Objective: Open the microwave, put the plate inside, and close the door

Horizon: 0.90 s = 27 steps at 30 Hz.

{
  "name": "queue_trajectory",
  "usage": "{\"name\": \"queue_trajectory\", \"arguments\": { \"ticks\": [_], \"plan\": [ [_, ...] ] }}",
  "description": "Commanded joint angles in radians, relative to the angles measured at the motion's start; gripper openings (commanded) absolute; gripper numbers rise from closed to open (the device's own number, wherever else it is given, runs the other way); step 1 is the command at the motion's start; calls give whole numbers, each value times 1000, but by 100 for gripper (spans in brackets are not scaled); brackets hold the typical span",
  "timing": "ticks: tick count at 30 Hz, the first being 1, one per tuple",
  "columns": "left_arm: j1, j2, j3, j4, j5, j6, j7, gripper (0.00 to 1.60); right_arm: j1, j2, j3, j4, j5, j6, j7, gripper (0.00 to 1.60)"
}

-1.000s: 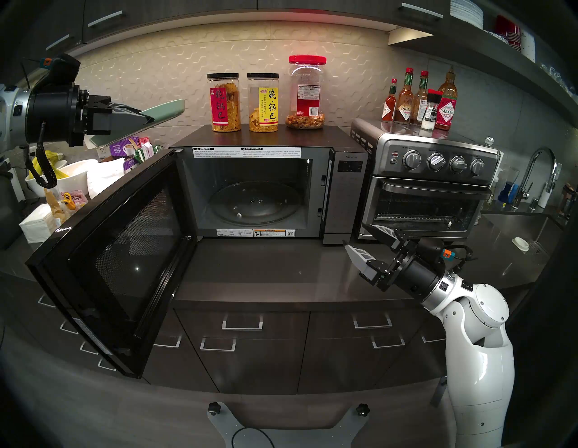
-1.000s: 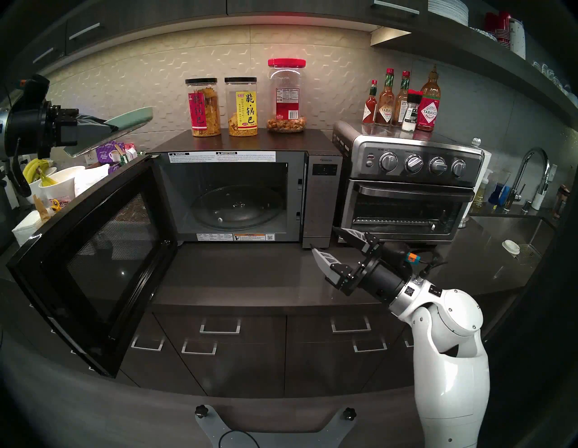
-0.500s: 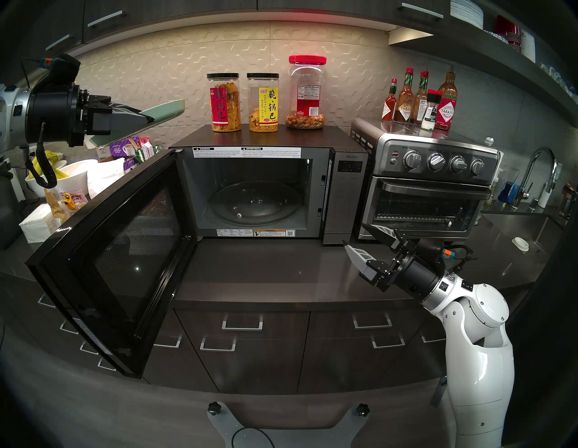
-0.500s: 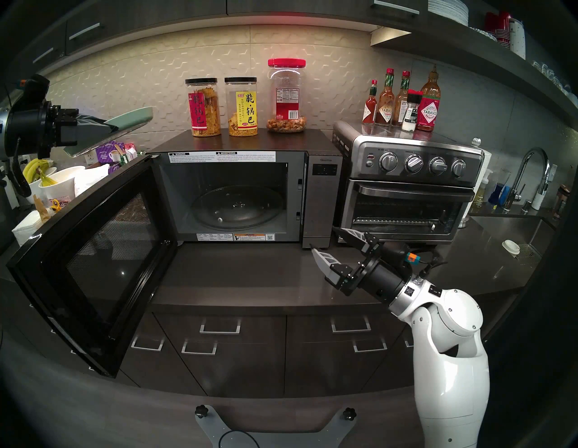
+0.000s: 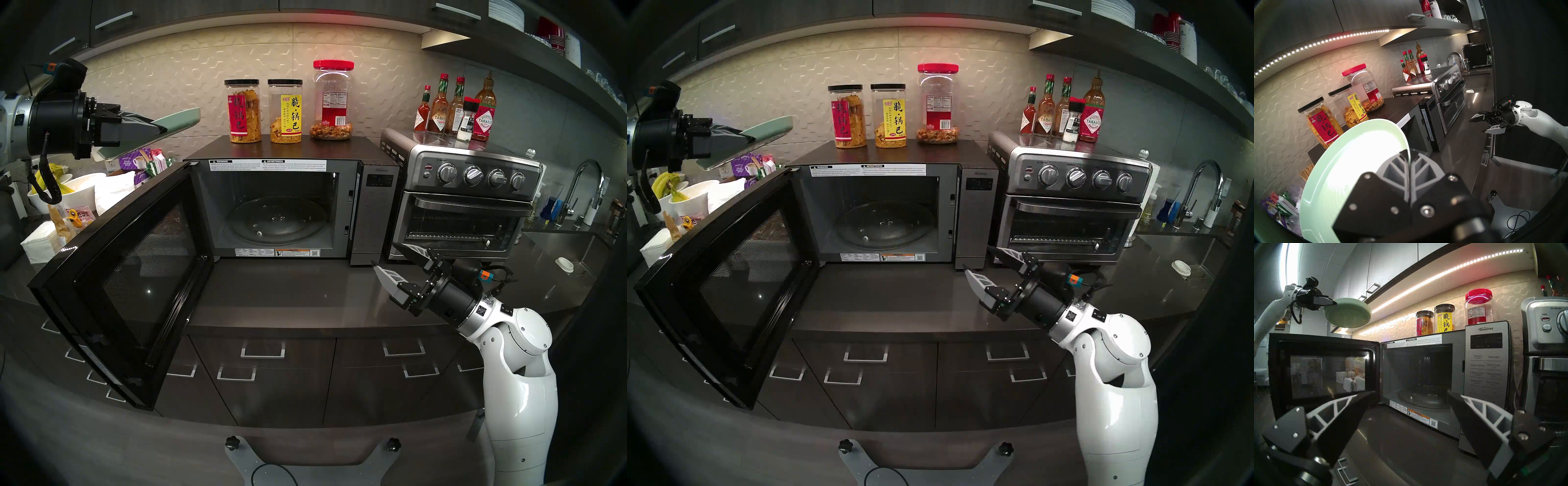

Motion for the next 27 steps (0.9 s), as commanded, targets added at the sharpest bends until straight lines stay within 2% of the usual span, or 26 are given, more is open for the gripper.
{"name": "queue_trajectory", "arguments": {
  "ticks": [1, 27],
  "plan": [
    [-7, 0, -13, -2, 2, 1, -2, 0, 9, 0, 3, -20, 6, -3, 2, 160],
    [-7, 0, -13, -2, 2, 1, -2, 0, 9, -1, 3, -20, 5, -2, 2, 160]
  ]
}}
